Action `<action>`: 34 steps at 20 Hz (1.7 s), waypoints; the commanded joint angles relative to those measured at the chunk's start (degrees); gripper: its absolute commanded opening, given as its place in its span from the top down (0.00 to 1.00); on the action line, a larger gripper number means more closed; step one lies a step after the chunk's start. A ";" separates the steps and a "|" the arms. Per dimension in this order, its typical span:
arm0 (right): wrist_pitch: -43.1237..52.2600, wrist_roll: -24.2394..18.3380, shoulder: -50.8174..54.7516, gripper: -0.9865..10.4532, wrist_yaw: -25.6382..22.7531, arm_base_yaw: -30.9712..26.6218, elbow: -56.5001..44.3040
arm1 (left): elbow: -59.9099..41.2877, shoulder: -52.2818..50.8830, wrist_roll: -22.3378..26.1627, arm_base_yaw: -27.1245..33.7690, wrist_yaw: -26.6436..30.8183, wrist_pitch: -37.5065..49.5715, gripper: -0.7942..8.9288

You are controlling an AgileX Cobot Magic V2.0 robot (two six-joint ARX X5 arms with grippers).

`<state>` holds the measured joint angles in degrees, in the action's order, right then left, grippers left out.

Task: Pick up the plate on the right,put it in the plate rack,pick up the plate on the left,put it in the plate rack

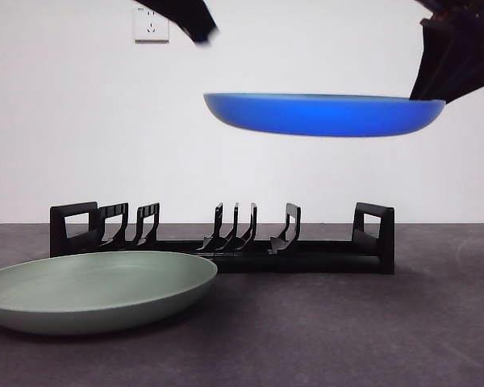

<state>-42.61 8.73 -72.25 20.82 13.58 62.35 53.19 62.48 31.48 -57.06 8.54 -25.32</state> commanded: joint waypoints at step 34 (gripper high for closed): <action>19.47 0.83 11.19 0.72 -9.44 0.31 0.85 | -0.20 9.92 -24.35 7.82 -3.34 20.59 0.93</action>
<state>-23.59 9.04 -60.93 11.68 13.82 63.20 53.15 73.06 10.41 -49.89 5.91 -5.89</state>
